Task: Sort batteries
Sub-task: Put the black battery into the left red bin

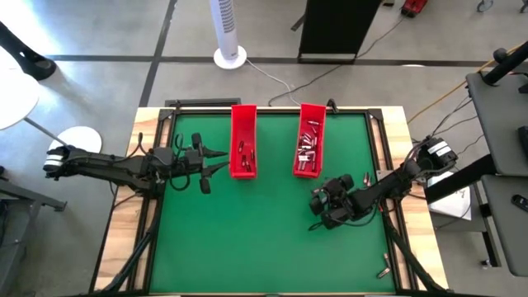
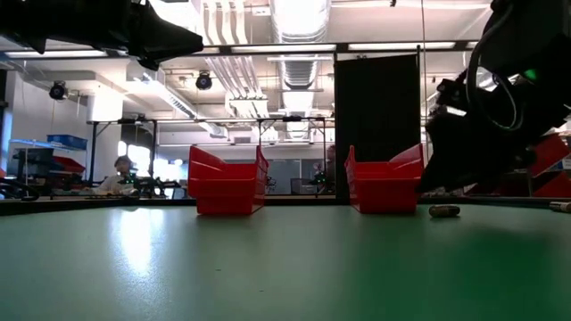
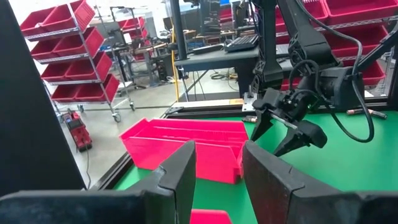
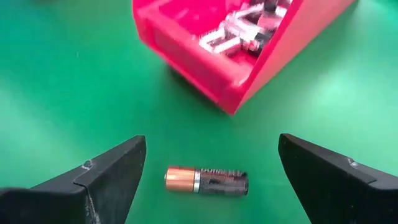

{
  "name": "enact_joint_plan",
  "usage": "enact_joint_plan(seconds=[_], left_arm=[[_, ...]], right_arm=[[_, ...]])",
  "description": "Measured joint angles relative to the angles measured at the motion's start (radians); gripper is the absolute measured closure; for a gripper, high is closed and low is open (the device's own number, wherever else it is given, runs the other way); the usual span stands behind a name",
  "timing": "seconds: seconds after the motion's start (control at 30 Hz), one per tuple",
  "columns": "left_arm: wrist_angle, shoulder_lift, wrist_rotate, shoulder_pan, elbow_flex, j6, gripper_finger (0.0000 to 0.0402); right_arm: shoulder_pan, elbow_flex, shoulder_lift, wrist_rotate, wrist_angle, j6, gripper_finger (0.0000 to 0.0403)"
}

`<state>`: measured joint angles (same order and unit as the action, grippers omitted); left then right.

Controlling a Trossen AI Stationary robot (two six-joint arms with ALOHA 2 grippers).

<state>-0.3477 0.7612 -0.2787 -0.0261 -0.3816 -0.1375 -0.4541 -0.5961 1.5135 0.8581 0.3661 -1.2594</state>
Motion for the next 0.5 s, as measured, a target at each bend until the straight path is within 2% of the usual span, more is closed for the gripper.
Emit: enact_joint_plan(seconds=[0.23, 0.5], left_arm=[[0.000, 0.000, 0.000, 0.000, 0.000, 0.000, 0.0289], [-0.006, 0.000, 0.000, 0.000, 0.000, 0.016, 0.0289]], right_arm=[[-0.031, 0.010, 0.000, 0.123, -0.003, -0.057, 0.0044], [-0.119, 0.016, 0.000, 0.251, -0.005, -0.084, 0.0044]])
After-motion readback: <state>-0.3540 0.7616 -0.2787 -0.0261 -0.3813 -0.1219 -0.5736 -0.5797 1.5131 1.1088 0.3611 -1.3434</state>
